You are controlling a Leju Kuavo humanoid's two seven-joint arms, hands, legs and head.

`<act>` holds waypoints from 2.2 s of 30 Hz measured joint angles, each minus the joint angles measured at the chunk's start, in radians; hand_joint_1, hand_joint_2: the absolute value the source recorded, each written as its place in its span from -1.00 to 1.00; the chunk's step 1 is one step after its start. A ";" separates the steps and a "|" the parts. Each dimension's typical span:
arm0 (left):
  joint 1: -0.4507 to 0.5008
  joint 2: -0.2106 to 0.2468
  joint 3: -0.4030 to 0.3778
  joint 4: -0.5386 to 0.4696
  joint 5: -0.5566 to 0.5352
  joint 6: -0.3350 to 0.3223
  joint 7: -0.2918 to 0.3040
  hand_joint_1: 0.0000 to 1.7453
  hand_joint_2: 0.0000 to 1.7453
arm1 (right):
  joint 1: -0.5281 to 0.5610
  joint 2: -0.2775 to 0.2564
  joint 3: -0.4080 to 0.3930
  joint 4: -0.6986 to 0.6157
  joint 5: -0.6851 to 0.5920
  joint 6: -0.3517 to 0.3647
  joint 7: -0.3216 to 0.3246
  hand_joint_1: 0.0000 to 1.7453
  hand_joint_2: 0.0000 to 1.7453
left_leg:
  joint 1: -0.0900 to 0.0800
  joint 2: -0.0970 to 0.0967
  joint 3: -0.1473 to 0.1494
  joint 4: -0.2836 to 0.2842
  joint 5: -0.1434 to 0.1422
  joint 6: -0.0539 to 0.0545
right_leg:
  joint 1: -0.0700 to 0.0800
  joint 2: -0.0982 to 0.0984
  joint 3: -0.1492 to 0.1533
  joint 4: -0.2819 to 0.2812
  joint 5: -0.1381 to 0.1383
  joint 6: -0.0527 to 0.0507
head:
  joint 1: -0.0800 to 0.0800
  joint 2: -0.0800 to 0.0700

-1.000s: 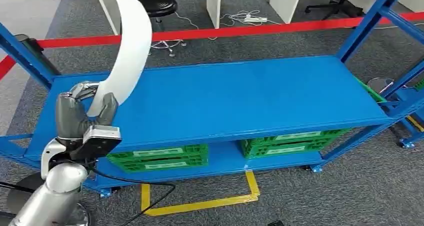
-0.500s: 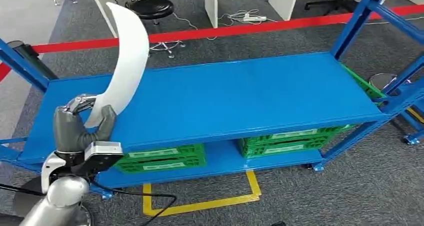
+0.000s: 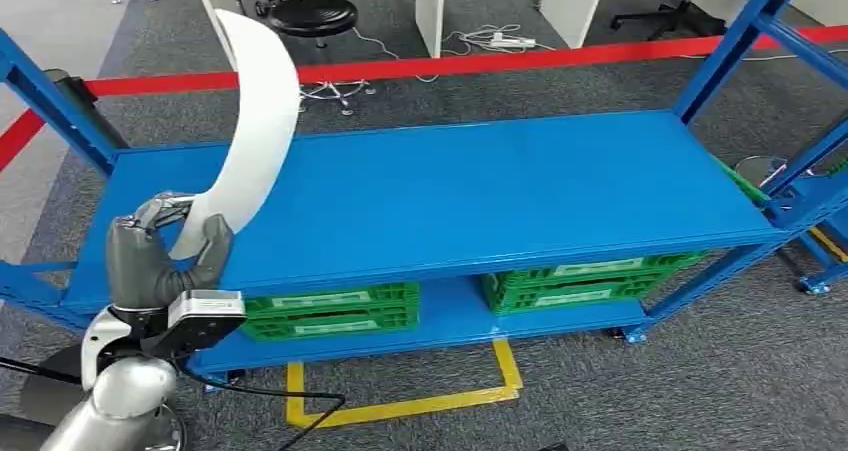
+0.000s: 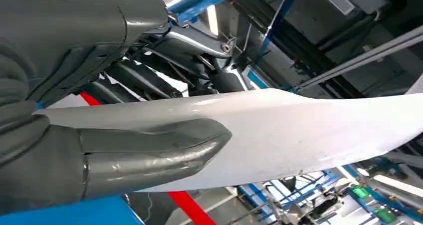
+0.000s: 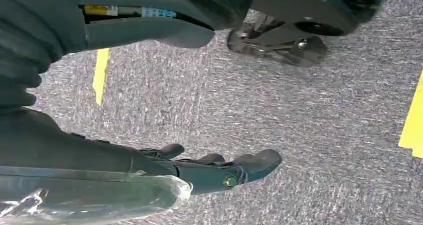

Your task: Take the parts from the cabinet and place them on the table.

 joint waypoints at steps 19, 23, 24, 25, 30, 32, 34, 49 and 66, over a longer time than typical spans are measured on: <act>0.022 0.008 -0.005 -0.010 0.003 0.007 -0.018 1.00 1.00 | 0.002 0.001 -0.001 0.000 -0.003 -0.005 0.002 -1.00 1.00 | -0.005 -0.002 -0.115 0.282 -0.146 -0.051 | 0.004 -0.005 0.061 -0.146 0.106 -0.046 | -0.009 0.000; 0.021 0.009 -0.006 -0.013 0.003 0.008 -0.018 1.00 1.00 | 0.002 0.002 -0.001 0.000 -0.003 -0.005 0.002 -1.00 1.00 | -0.008 -0.002 0.065 0.004 -0.053 -0.033 | 0.007 -0.003 0.046 -0.143 0.122 -0.035 | -0.009 0.000; 0.020 0.009 -0.007 -0.015 0.003 0.008 -0.018 1.00 1.00 | 0.001 0.002 -0.001 0.000 -0.003 -0.005 0.001 -1.00 1.00 | -0.010 -0.003 0.069 -0.018 -0.055 -0.030 | 0.012 -0.003 0.037 -0.136 0.127 -0.028 | -0.008 0.000; 0.022 0.009 -0.007 -0.016 0.003 0.008 -0.018 1.00 1.00 | 0.000 0.002 -0.001 0.000 -0.003 -0.005 0.001 -1.00 1.00 | -0.011 -0.003 0.062 -0.011 -0.053 -0.027 | 0.011 -0.004 0.033 -0.137 0.133 -0.023 | -0.007 0.000; 0.026 0.009 -0.007 -0.018 0.000 0.008 -0.018 1.00 1.00 | 0.002 0.002 -0.001 0.000 -0.003 -0.006 0.002 -1.00 1.00 | -0.009 0.003 0.041 -0.021 -0.018 0.007 | 0.005 -0.003 -0.011 -0.052 0.053 0.000 | -0.002 0.000; 0.028 0.009 -0.007 -0.018 0.000 0.008 -0.018 1.00 1.00 | 0.003 0.002 -0.001 0.000 -0.005 -0.006 0.002 -1.00 1.00 | -0.011 0.004 0.020 -0.020 -0.003 0.009 | 0.004 -0.003 -0.066 0.116 -0.041 0.007 | -0.002 0.000; 0.031 0.008 -0.008 -0.018 -0.001 0.008 -0.018 1.00 1.00 | 0.006 0.002 -0.001 0.000 -0.007 -0.006 0.002 -1.00 1.00 | -0.013 0.005 0.001 -0.019 0.011 0.009 | 0.004 -0.003 -0.068 0.176 -0.055 0.008 | -0.002 0.000; 0.044 0.009 -0.029 -0.018 -0.010 -0.003 -0.021 1.00 1.00 | 0.013 0.007 -0.005 -0.006 -0.032 -0.007 -0.016 -1.00 1.00 | -0.005 0.001 -0.129 0.292 -0.153 -0.051 | 0.011 -0.006 0.100 -0.163 0.086 -0.052 | -0.006 0.000; 0.045 0.008 -0.035 -0.018 -0.012 -0.013 -0.026 1.00 1.00 | 0.013 0.011 -0.007 -0.014 -0.038 -0.003 -0.027 -1.00 1.00 | -0.012 0.007 -0.001 -0.036 0.026 0.002 | 0.001 -0.003 -0.009 0.118 -0.027 0.012 | -0.001 0.000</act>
